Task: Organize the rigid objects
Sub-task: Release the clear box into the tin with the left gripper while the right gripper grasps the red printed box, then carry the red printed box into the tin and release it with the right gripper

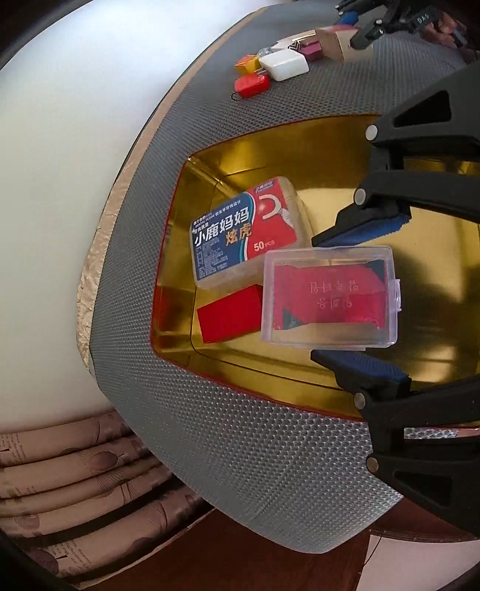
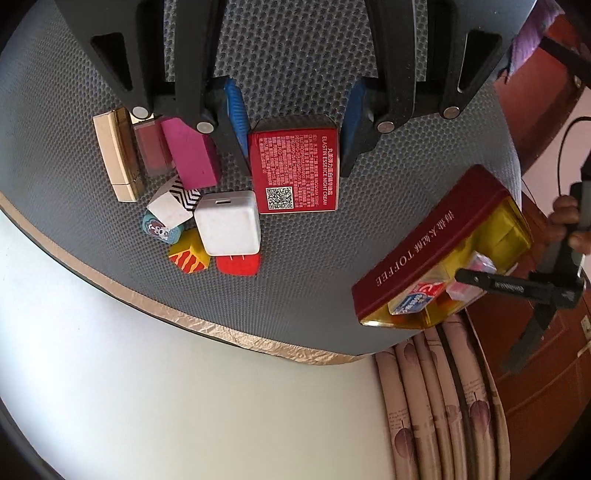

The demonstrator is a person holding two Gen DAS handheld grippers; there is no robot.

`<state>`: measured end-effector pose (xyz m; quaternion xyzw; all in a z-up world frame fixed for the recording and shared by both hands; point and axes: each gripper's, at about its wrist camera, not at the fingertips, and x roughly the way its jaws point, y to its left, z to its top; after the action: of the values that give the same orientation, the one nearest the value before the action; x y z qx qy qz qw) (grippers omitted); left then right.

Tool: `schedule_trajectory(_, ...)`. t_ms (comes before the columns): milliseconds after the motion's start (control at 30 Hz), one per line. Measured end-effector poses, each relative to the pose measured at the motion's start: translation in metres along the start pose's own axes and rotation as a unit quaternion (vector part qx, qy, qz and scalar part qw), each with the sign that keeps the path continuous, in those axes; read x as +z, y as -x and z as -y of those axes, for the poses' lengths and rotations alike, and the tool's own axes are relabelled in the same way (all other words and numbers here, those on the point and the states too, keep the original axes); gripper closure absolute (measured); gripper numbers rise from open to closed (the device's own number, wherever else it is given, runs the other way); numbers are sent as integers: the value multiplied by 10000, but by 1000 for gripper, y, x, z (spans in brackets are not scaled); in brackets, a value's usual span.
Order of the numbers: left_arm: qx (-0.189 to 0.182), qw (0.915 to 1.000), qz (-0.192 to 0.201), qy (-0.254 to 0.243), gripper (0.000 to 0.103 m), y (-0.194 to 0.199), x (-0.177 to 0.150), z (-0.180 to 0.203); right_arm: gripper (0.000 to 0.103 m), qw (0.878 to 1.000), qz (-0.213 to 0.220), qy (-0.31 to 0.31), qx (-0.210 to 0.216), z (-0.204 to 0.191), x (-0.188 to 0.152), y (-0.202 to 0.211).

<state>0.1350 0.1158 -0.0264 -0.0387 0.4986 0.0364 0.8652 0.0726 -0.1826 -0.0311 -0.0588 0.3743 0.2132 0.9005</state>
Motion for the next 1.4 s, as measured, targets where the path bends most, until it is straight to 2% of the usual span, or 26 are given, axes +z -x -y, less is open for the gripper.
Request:
schedule_trajectory(133, 132, 9998, 95, -131, 48, -3, 1, 1, 61, 10000, -5, -12, 8, -1, -1, 0)
schedule_trajectory(367, 195, 9996, 7, -210, 48, -13, 1, -2, 61, 10000, -36, -62, -3, 0, -2, 0)
schedule_trajectory(467, 373, 9987, -2, -361, 48, -15, 1, 0, 61, 10000, -50, -53, 4, 0, -2, 0)
schedule_trajectory(633, 869, 9945, -56, -589, 48, -19, 1, 5, 61, 10000, -36, -75, 16, 0, -1, 2)
schedule_trajectory(767, 980, 9928, 71, -681, 48, -12, -1, 8, 61, 10000, -47, -87, 0, 0, 0, 2)
schedule_trajectory(1167, 866, 9939, 265, -632, 48, 11, -4, 11, 61, 9998, -13, -185, 2, 3, 1, 8)
schedule_trajectory(1400, 668, 9962, 379, -419, 48, 37, -25, 19, 61, 9998, 83, -162, 37, -4, 6, 17)
